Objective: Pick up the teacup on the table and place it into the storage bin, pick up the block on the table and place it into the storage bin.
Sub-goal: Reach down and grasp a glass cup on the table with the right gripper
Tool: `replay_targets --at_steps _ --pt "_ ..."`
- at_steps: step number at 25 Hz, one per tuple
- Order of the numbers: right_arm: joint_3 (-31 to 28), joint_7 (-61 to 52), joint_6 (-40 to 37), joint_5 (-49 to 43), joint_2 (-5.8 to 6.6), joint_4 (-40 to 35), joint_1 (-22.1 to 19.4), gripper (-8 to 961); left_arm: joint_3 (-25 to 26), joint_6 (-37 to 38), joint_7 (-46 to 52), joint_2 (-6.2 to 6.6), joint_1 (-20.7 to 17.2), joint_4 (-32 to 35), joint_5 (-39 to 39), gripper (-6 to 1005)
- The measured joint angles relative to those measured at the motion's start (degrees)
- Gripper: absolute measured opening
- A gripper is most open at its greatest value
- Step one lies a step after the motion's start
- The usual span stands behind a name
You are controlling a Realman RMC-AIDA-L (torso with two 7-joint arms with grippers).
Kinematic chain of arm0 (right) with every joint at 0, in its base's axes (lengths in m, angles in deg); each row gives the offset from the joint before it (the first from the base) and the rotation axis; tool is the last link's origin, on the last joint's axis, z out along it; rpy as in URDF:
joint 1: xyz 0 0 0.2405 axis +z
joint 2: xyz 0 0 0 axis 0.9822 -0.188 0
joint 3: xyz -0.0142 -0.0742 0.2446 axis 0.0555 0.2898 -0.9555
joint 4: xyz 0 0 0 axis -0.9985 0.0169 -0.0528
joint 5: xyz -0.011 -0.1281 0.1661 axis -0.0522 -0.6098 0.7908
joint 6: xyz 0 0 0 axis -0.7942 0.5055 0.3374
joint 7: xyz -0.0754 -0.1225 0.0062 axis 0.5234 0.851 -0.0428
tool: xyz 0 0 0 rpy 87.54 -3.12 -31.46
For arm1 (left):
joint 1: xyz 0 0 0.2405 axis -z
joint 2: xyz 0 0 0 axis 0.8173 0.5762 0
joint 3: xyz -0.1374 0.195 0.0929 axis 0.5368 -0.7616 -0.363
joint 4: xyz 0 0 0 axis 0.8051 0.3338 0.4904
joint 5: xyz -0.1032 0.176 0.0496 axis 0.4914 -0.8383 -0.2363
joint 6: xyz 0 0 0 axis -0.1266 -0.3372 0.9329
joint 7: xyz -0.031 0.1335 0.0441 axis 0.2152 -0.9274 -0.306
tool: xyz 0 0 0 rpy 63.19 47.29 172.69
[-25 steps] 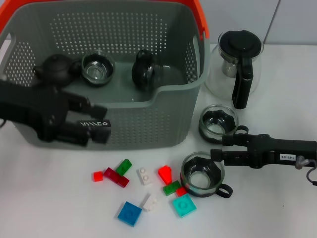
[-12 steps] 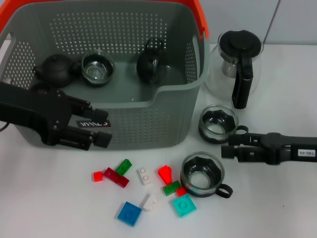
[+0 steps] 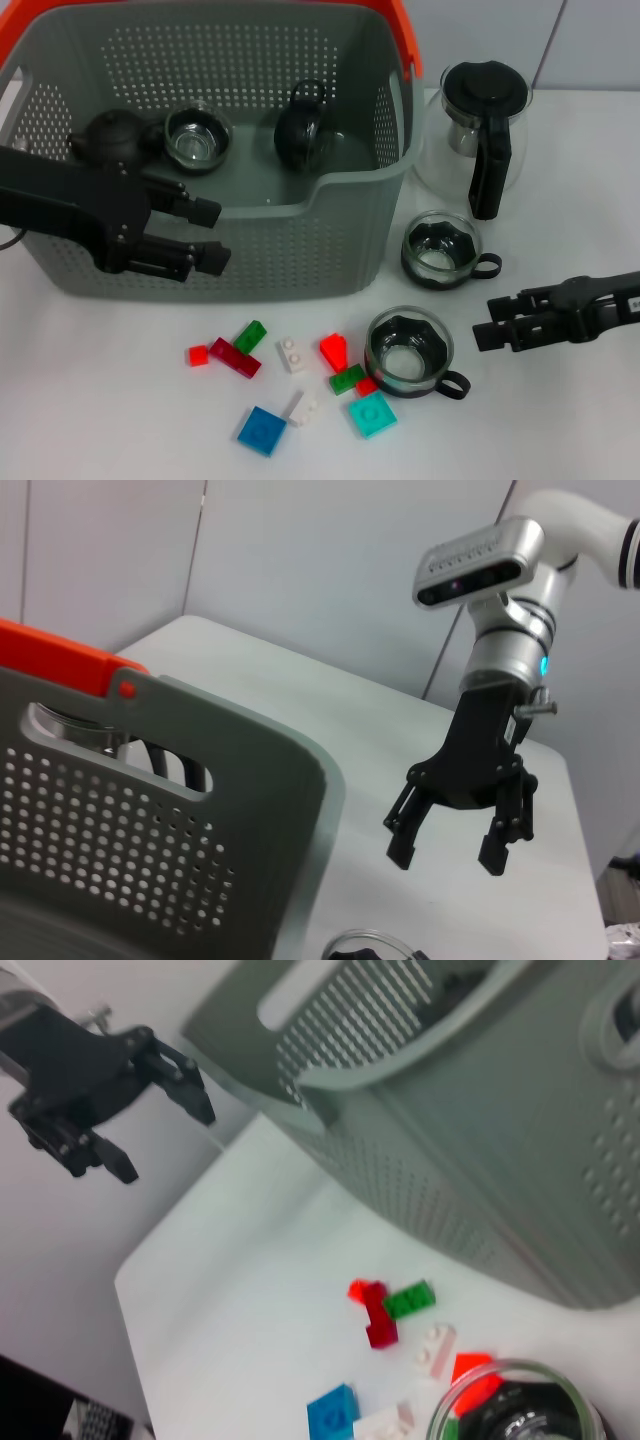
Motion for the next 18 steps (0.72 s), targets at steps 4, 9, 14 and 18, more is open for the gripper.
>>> replay_targets --at_steps 4,9,14,18 --pt "0.07 -7.42 -3.46 -5.14 0.02 -4.61 3.15 912 -0.09 -1.00 -1.03 -0.11 0.00 -0.29 0.14 626" --pt "0.09 -16.32 -6.51 -13.84 0.39 -9.85 8.37 912 -0.09 -1.66 -1.92 -0.30 0.00 -0.32 0.39 626" --pt "0.10 -22.83 -8.68 -20.78 1.02 -11.33 14.04 911 -0.04 -3.02 -2.33 -0.50 -0.19 -0.38 0.43 626" --pt "0.78 -24.53 -8.41 -28.70 -0.06 -11.44 18.43 911 -0.03 -3.91 -2.56 -0.72 -0.01 -0.41 0.49 626"
